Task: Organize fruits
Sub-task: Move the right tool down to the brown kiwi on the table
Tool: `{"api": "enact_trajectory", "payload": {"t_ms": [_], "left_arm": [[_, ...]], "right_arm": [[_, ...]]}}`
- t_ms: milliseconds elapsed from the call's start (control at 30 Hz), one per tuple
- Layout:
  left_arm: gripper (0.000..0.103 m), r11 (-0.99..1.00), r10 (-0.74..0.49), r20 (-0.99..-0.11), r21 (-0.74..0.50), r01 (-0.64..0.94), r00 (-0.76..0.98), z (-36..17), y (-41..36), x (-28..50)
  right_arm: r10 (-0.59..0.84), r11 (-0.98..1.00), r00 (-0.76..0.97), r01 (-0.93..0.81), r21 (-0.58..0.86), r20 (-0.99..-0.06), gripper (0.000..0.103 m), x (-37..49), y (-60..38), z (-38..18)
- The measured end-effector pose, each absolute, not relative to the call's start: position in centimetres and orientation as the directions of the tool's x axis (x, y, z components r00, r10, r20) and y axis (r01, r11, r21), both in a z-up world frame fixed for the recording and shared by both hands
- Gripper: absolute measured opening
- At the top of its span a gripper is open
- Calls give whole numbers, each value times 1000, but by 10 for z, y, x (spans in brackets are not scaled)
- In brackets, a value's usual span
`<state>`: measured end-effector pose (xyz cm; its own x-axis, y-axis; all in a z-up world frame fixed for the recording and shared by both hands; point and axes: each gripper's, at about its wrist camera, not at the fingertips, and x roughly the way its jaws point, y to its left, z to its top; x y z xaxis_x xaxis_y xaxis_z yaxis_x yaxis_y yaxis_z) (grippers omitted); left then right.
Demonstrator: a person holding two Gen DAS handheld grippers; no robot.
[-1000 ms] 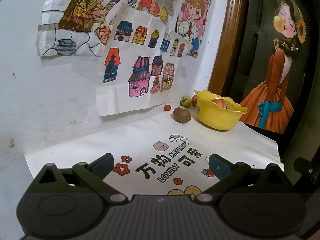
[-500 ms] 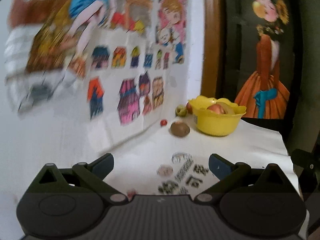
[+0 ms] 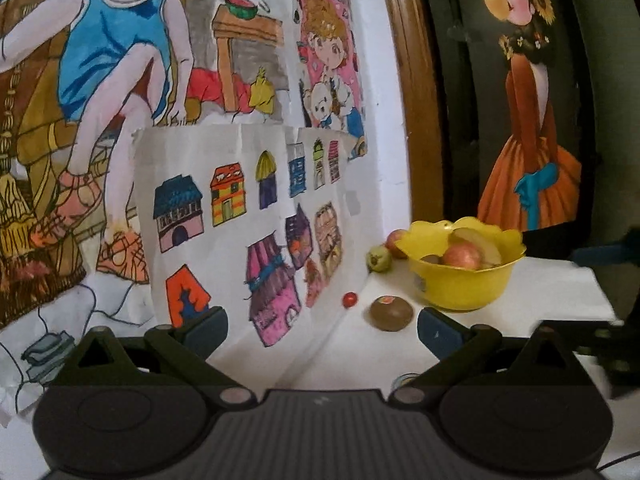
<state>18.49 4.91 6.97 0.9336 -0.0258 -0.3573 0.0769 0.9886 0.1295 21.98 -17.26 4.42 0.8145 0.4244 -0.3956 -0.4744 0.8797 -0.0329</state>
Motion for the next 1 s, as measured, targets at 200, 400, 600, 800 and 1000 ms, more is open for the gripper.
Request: {"api": "enact_trajectory", "payload": {"t_ms": [200,400,600,800,1000], "left_arm": [[103,990,39,-368,143,16,929,46,64,196],[103,988,56,-375,153,3,925,28,75,201],[103,989,29,-360,148,26,932,21,77,201],[103,991,10,-370,126,40,929,21,73,193],[103,985,36,-368,172,31,929,23,54,204]], "right_arm": [[397,911,776,-399,107,-490,102,297,-137,-1],[362,931,780,-326,162,-510,99,342,-118,-28],[303,952,776,-268,147,-552,99,334,-129,-29],[320,943,784,-319,98,-532,100,319,-133,-17],[386,919,771,-372,133,-506,100,321,-147,-28]]}}
